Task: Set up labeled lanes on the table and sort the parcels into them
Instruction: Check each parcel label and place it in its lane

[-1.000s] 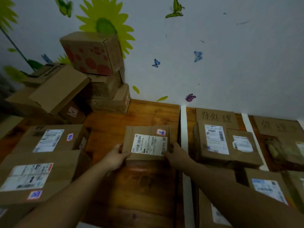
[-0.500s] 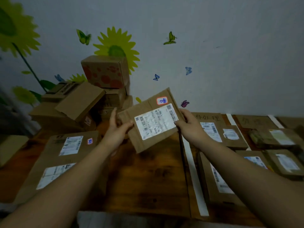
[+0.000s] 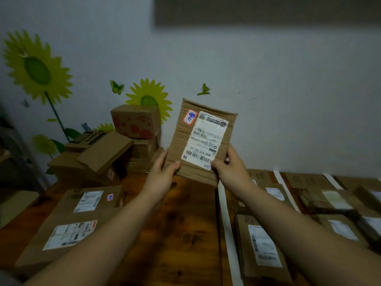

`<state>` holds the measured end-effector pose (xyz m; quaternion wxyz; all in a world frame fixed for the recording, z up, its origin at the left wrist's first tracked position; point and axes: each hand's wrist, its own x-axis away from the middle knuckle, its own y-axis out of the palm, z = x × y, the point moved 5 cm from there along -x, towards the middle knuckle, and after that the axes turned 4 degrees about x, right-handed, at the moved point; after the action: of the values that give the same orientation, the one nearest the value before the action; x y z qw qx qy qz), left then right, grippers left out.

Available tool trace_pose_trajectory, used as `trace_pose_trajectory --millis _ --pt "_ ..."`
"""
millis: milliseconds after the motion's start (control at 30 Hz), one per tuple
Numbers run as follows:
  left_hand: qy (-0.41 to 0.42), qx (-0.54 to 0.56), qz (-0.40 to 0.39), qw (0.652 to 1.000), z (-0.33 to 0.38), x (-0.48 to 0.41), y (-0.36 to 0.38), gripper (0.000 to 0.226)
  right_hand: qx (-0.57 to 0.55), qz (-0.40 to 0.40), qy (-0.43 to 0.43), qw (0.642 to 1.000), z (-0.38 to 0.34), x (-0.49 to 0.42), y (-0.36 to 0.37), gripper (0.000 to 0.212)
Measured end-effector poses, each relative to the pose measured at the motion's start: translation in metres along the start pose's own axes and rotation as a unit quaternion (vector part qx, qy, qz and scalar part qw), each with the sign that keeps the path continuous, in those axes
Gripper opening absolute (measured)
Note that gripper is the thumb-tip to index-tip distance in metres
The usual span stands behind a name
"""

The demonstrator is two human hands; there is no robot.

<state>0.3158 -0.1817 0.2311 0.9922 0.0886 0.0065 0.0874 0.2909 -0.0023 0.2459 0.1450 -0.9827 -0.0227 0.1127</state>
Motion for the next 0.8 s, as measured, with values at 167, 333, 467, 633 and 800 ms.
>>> trace_pose_trajectory --millis 167,333,467,633,800 --pt "0.066 -0.055 -0.052 0.995 0.028 0.028 0.019 0.028 0.048 0.007 -0.077 0.996 -0.023 0.021 -0.037 0.05" --pt "0.135 -0.058 -0.088 0.985 0.047 0.05 0.038 0.035 0.017 0.008 -0.127 0.992 -0.035 0.043 -0.07 0.054" --pt "0.155 -0.036 -0.126 0.979 0.041 0.055 0.058 0.053 0.021 0.026 -0.124 0.992 -0.035 0.057 -0.087 0.053" --pt "0.097 -0.031 -0.191 0.976 0.006 0.051 0.092 0.063 0.025 0.093 -0.07 0.993 -0.013 0.096 -0.112 0.048" --pt "0.035 -0.028 -0.284 0.958 -0.037 0.062 0.17 0.049 0.052 0.197 0.013 0.979 0.022 0.157 -0.167 0.046"
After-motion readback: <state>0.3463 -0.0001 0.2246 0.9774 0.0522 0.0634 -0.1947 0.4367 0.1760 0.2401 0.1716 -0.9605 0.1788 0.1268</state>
